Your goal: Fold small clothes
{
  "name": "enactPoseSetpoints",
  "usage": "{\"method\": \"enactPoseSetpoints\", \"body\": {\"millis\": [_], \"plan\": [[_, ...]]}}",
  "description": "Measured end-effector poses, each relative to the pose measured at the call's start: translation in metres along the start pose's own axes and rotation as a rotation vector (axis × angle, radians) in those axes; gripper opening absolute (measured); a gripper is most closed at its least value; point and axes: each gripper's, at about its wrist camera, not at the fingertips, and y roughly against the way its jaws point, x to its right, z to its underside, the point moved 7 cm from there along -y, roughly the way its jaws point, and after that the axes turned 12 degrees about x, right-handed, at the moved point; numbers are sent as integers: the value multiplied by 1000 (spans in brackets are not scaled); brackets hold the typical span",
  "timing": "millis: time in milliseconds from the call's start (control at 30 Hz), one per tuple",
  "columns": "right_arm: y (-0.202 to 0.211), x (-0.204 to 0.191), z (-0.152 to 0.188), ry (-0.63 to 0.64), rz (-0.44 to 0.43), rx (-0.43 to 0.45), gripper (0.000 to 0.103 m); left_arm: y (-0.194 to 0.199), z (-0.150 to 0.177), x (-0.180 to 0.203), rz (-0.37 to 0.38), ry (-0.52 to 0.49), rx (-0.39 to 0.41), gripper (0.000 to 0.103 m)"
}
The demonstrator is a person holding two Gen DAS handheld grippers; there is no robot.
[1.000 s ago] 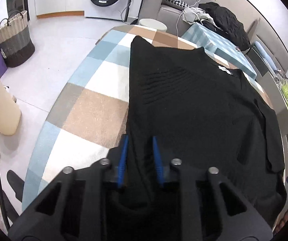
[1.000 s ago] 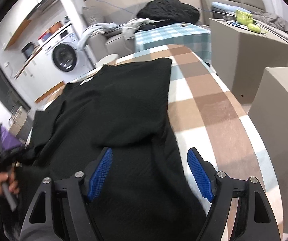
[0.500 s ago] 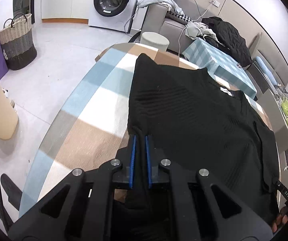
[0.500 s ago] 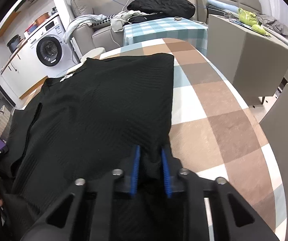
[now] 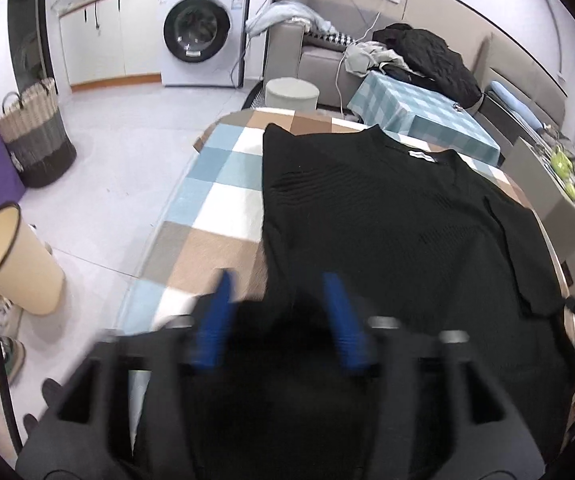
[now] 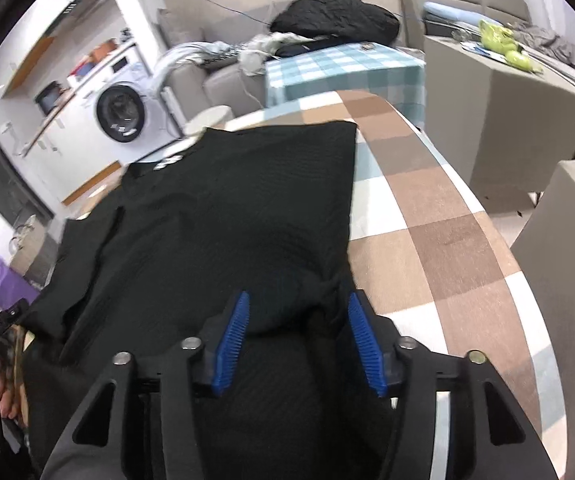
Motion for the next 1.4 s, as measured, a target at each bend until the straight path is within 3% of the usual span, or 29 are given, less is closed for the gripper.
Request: {"method": "enactPoseSetpoints", "body": {"millis": [33, 133, 167, 367, 500, 767, 967, 1067, 1100, 1133, 1233, 1400], "plan": [[10, -3, 1, 13, -23, 8, 71, 11, 2, -2, 3, -8, 15, 71], [37, -7, 7, 64, -67, 25, 87, 44, 12, -10, 17, -20, 36, 78], [44, -8, 10, 86, -76, 19, 87, 54, 16, -14, 21, -16, 36, 82], [84, -3, 40, 166, -127, -24, 87, 91, 51, -54, -26, 25, 7, 82], [103, 18, 65, 142, -82, -52, 87, 98, 81, -71, -67, 19, -40, 82], [128, 50, 113, 102, -43, -114, 87, 104, 121, -81, -68, 46, -109, 82], [126, 48, 135, 164, -37, -141, 66, 107, 129, -88, -89, 45, -129, 82], [122, 47, 141, 201, -34, -141, 42, 109, 128, -90, -97, 47, -134, 82], [121, 47, 139, 214, -36, -130, 24, 111, 129, -91, -98, 49, -134, 82], [119, 45, 138, 215, -60, -132, 14, 111, 129, -91, -100, 50, -136, 82], [115, 42, 126, 208, -84, -99, 7, 113, 130, -93, -104, 65, -139, 82], [103, 47, 94, 135, -44, -30, 7, 117, 131, -87, -91, 58, -140, 82]]}}
